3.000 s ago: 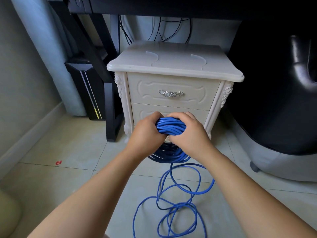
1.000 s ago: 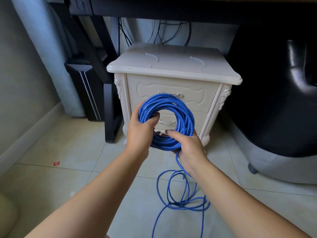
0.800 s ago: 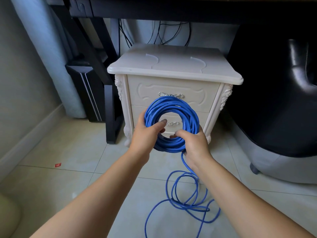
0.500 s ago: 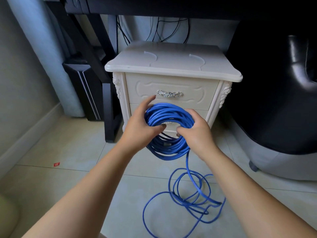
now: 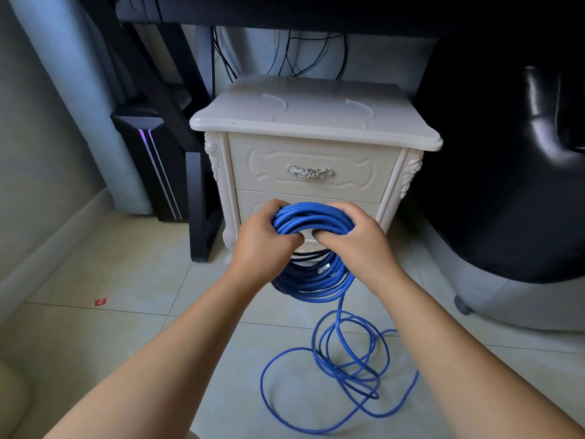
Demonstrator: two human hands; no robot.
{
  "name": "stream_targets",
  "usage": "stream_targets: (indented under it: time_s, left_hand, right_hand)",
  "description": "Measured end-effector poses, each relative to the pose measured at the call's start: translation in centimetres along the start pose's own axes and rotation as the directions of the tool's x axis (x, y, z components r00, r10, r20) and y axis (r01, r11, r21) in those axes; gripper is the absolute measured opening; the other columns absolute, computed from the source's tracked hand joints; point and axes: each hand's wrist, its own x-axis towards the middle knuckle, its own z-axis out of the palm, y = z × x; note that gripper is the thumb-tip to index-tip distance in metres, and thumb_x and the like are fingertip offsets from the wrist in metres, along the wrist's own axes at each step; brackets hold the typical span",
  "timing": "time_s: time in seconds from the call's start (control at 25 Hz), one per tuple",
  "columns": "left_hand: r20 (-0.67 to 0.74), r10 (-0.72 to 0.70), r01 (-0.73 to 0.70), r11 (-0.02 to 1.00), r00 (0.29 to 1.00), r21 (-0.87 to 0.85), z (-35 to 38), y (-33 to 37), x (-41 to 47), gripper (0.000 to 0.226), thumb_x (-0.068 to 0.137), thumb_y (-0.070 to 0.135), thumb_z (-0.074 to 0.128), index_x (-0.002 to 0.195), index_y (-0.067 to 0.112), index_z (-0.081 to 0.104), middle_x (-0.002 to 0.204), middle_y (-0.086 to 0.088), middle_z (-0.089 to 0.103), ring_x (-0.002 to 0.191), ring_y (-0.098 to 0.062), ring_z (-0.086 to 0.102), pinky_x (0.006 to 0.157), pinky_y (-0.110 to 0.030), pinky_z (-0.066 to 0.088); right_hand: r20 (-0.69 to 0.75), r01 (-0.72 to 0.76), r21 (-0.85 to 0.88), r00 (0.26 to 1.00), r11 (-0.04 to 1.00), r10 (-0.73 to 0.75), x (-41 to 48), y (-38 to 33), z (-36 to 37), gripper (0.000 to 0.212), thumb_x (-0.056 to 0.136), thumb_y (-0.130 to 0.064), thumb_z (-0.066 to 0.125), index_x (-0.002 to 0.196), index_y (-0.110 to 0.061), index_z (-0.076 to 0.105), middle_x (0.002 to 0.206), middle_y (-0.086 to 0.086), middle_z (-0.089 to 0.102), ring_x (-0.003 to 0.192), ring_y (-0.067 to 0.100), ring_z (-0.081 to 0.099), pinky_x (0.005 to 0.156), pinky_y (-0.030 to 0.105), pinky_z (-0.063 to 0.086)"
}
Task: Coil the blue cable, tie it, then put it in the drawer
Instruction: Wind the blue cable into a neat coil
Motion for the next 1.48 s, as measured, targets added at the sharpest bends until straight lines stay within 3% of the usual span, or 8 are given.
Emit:
stream_targets:
  time_s: [0.32, 0.48, 0.76, 0.88, 1.0, 1.12, 1.28, 1.48]
  left_hand:
    - [-0.109, -0.286, 0.189, 0.828, 0.952, -0.527, 0.2, 0.8, -0.4, 0.02, 0.08, -0.001, 0.063, 0.086, 0.018, 0.061, 0.065, 0.003, 0.054, 0.066, -0.018, 0.052, 0.068, -0.031, 0.046]
    - [-0.006, -0.33, 0.235, 0.684, 0.944, -0.69, 0.4, 1.0, -0.5, 0.02, 0.083, -0.003, 0.061, 0.088, 0.016, 0.06, 0.068, 0.002, 0.055, 0.07, -0.017, 0.053, 0.073, -0.034, 0.048]
    - [0.259, -0.24, 0.334, 0.84, 0.936, -0.429, -1.1, 0.7, 0.1, 0.031, 0.082, 0.011, 0.073, 0.111, 0.009, 0.062, 0.095, -0.008, 0.068, 0.087, -0.016, 0.065, 0.09, -0.04, 0.053]
    - [0.15, -0.049, 0.093, 0.949, 0.987, -0.301, -1.9, 0.6, 0.3, 0.046, 0.079, 0.004, 0.075, 0.12, 0.02, 0.06, 0.106, 0.005, 0.069, 0.09, -0.002, 0.066, 0.078, -0.017, 0.052]
    - [0.153, 0.158, -0.157, 0.987, 0.975, -0.019, -1.7, 0.3, 0.0, 0.062, 0.075, 0.001, 0.072, 0.128, 0.028, 0.056, 0.119, 0.015, 0.061, 0.106, 0.006, 0.057, 0.082, -0.008, 0.045]
    - [0.201, 0.184, -0.219, 0.962, 0.962, 0.165, -0.9, 0.1, -0.7, 0.055, 0.074, 0.007, 0.069, 0.12, 0.035, 0.057, 0.101, 0.019, 0.064, 0.088, 0.005, 0.059, 0.075, -0.005, 0.043]
    - [0.065, 0.125, -0.135, 0.977, 0.99, 0.168, -0.4, 0.4, -0.7, 0.025, 0.078, 0.007, 0.065, 0.078, 0.029, 0.053, 0.064, 0.009, 0.058, 0.056, -0.001, 0.051, 0.05, -0.012, 0.037]
    - [0.016, 0.017, -0.017, 0.999, 1.0, -0.032, -0.2, 0.6, -0.4, 0.012, 0.08, 0.009, 0.069, 0.086, 0.014, 0.06, 0.066, 0.001, 0.059, 0.054, -0.007, 0.047, 0.052, -0.019, 0.039]
  right_hand:
    - [-0.059, -0.186, 0.526, 0.965, 0.83, 0.254, -1.1, 0.7, 2.6, 0.033, 0.076, -0.015, 0.072, 0.107, -0.02, 0.061, 0.104, 0.011, 0.072, 0.097, 0.026, 0.07, 0.088, 0.039, 0.052]
    - [-0.035, -0.198, 0.663, 0.955, 0.722, 0.294, -1.5, 0.6, 3.5, 0.029, 0.08, -0.005, 0.069, 0.106, -0.016, 0.06, 0.097, 0.011, 0.072, 0.094, 0.028, 0.071, 0.077, 0.034, 0.053]
    - [-0.224, -0.096, 0.378, 0.956, 0.921, 0.192, 0.2, 0.0, 1.2, 0.031, 0.071, 0.007, 0.062, 0.081, -0.021, 0.056, 0.063, -0.008, 0.053, 0.06, 0.014, 0.052, 0.066, 0.033, 0.046]
    - [-0.197, -0.026, 0.086, 0.979, 0.996, 0.042, 0.2, -0.2, 0.6, 0.035, 0.071, 0.001, 0.063, 0.088, -0.029, 0.059, 0.069, -0.012, 0.06, 0.064, 0.013, 0.054, 0.064, 0.026, 0.045]
    - [-0.087, 0.081, -0.206, 0.991, 0.975, -0.101, 0.0, -0.1, 0.6, 0.041, 0.071, -0.003, 0.063, 0.097, -0.035, 0.059, 0.084, -0.01, 0.065, 0.081, 0.018, 0.061, 0.071, 0.03, 0.049]
    - [0.051, 0.218, -0.4, 0.975, 0.89, -0.216, -0.4, 0.0, 1.0, 0.048, 0.072, -0.004, 0.063, 0.111, -0.032, 0.062, 0.102, -0.008, 0.063, 0.092, 0.015, 0.057, 0.077, 0.029, 0.046]
    - [-0.005, 0.203, -0.292, 0.977, 0.935, -0.214, -0.7, -0.1, 1.0, 0.062, 0.072, -0.004, 0.065, 0.125, -0.033, 0.055, 0.111, -0.011, 0.061, 0.097, 0.014, 0.058, 0.083, 0.026, 0.047]
    - [-0.087, 0.108, -0.139, 0.989, 0.984, -0.12, -0.5, 0.2, 0.7, 0.053, 0.075, -0.018, 0.074, 0.121, -0.036, 0.056, 0.108, -0.017, 0.064, 0.099, 0.01, 0.061, 0.087, 0.03, 0.051]
